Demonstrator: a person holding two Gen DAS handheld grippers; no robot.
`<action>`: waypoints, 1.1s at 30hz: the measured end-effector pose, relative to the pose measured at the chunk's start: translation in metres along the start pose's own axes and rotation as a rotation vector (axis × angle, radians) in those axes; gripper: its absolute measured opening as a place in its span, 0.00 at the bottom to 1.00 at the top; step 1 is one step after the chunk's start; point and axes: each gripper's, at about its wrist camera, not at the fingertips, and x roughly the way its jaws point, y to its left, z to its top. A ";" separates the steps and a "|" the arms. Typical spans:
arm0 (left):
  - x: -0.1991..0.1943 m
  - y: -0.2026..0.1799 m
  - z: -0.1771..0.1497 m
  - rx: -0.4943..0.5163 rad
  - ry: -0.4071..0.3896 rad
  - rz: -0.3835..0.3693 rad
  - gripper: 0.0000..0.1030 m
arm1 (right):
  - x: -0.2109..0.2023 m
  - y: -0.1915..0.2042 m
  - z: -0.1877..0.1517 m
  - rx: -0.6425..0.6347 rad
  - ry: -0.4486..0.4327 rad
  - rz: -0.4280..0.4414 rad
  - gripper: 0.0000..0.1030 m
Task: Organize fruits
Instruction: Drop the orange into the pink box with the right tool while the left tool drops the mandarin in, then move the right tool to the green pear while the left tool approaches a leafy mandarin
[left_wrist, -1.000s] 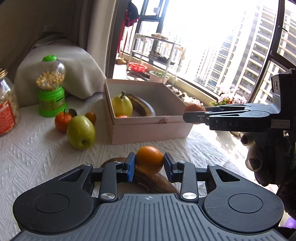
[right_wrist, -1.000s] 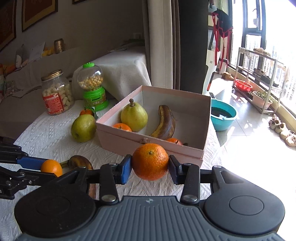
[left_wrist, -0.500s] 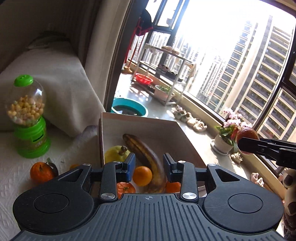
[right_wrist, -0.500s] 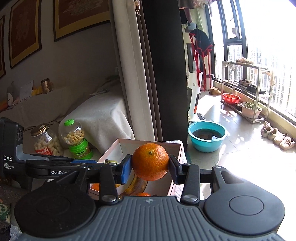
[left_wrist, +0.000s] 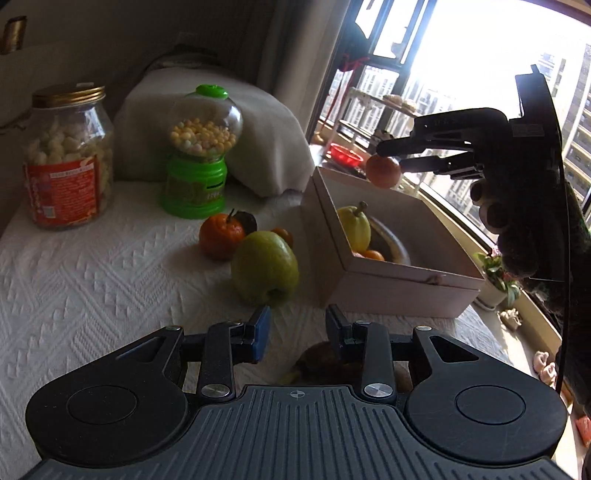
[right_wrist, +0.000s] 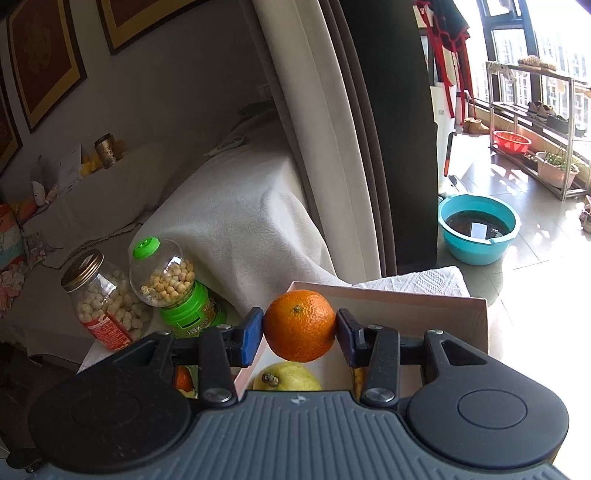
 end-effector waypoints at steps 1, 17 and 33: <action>-0.002 0.004 -0.002 -0.003 0.001 0.014 0.36 | 0.005 0.005 0.003 -0.009 -0.002 -0.012 0.43; 0.004 0.019 0.003 -0.038 -0.047 0.050 0.36 | -0.053 0.056 -0.105 -0.248 0.081 0.014 0.69; 0.080 -0.010 0.075 0.120 0.038 0.120 0.36 | -0.056 0.071 -0.190 -0.273 0.180 0.026 0.69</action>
